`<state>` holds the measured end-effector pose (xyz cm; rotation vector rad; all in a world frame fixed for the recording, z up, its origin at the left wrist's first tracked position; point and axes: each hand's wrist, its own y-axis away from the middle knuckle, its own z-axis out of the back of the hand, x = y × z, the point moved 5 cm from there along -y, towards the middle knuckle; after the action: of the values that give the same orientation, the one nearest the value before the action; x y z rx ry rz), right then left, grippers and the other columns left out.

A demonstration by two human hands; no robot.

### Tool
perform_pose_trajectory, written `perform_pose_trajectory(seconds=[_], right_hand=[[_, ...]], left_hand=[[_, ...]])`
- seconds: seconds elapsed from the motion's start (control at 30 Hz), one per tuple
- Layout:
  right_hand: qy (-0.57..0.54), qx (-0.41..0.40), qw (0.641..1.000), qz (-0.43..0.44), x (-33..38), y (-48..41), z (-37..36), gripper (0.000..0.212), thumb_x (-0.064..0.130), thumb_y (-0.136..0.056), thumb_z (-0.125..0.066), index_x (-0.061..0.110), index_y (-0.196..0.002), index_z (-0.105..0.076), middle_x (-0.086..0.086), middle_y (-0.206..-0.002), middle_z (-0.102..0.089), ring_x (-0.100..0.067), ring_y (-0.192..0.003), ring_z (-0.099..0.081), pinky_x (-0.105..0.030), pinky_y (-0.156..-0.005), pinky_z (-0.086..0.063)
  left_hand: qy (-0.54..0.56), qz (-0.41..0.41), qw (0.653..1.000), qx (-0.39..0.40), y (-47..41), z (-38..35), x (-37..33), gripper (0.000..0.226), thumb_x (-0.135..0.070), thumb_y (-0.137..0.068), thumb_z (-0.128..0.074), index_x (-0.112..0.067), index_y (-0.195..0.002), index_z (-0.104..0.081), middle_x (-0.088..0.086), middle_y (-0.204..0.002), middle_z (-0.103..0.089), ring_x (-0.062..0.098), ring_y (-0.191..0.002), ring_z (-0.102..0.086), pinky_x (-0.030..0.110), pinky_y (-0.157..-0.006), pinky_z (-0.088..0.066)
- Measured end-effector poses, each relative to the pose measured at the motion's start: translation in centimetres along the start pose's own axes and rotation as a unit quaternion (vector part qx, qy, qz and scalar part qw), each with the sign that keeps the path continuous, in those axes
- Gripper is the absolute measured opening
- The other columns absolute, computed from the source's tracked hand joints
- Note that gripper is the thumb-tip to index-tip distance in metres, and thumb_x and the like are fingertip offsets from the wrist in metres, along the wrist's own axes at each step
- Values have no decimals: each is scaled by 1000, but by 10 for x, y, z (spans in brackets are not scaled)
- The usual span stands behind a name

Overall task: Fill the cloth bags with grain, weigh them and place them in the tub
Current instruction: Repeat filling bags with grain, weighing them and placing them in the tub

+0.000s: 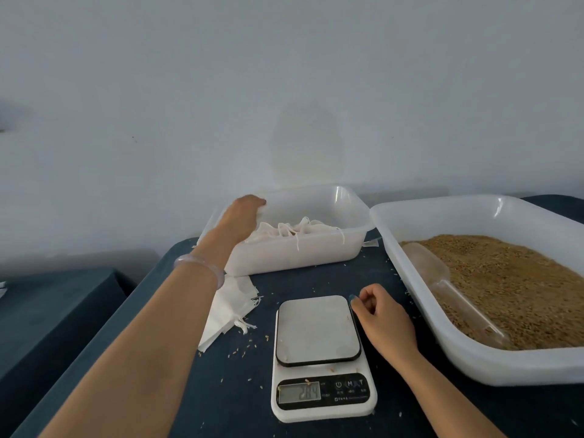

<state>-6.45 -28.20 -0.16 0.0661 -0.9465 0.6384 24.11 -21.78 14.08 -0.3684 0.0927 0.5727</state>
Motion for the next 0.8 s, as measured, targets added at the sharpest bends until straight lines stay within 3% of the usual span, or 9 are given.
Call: perform_pose_trajectory(seconds=[0.07,0.1,0.17,0.23,0.3,0.37,0.43,0.6,0.8], right_hand=[[-4,-2,1000,-7,-1,-1,1,14,38,-93,-58,33,-85,-49,10,-74,-59,-3,-62,-55,-17,-50,-32],[-1,0,1000,-9,-1,-1,0,14,37,-93,-58,33,-84,-48,10,-74,-59,-3,-62,-55,-17,-50,-32],[4,2,1000,-10,-1,-1,0,15,38,-93,-58,33,-83,-48,11,-74,-59,-2,-61,-54,-17,-50,-31],[2,1,1000,-14,-2,-1,0,16,38,-93,-59,33,-83,-48,11,-73,-59,-2,-60,-53,-18,-50,-31],[1,3,1000,-15,-2,0,0,16,38,-93,-59,33,-83,-48,11,-74,-59,-2,-61,-53,-19,-51,-31],[-2,6,1000,-17,-2,-1,-1,15,38,-92,-59,32,-83,-49,11,-74,-60,-2,-62,-54,-20,-51,-32],[-6,6,1000,-21,-3,-1,-1,15,40,-92,-59,32,-83,-49,11,-75,-60,-3,-63,-55,-22,-52,-34],[-7,4,1000,-13,-4,-1,-1,16,40,-92,-59,32,-83,-50,11,-74,-60,-4,-63,-55,-23,-52,-35],[-5,-5,1000,-6,-5,0,-1,16,39,-92,-60,32,-82,-50,10,-73,-59,-5,-63,-56,-23,-52,-36]], left_hand=[[-23,-8,997,72,5,-23,7,32,-4,-102,-38,0,-123,-62,14,-131,-58,33,-125,-51,37,-105,-38],[-30,-8,995,92,9,-31,11,30,-11,-103,-37,0,-101,-64,13,-111,-63,33,-108,-57,39,-94,-44],[0,12,995,96,16,-37,19,39,-24,-105,-35,-10,-69,-43,6,-76,-50,24,-75,-49,35,-67,-38],[30,20,996,86,23,-34,24,43,-34,-106,-34,-13,-68,-33,7,-69,-45,21,-65,-39,33,-60,-30],[24,4,997,75,29,-29,28,40,-34,-107,-32,-10,-77,-46,14,-86,-59,26,-75,-50,35,-70,-38],[35,-14,998,51,35,-21,33,36,-28,-107,-34,-10,-99,-63,7,-108,-65,26,-96,-57,35,-84,-44],[68,-34,997,-6,48,-9,38,30,-22,-105,-39,-15,-112,-67,-2,-109,-64,20,-98,-58,32,-86,-45],[121,-27,983,-138,103,3,64,12,-17,-97,-55,-23,-91,-65,-9,-88,-65,10,-77,-63,31,-69,-53],[41,52,998,16,156,-12,113,13,-27,-90,-66,-38,-82,-67,-17,-79,-68,4,-75,-63,33,-73,-55]])
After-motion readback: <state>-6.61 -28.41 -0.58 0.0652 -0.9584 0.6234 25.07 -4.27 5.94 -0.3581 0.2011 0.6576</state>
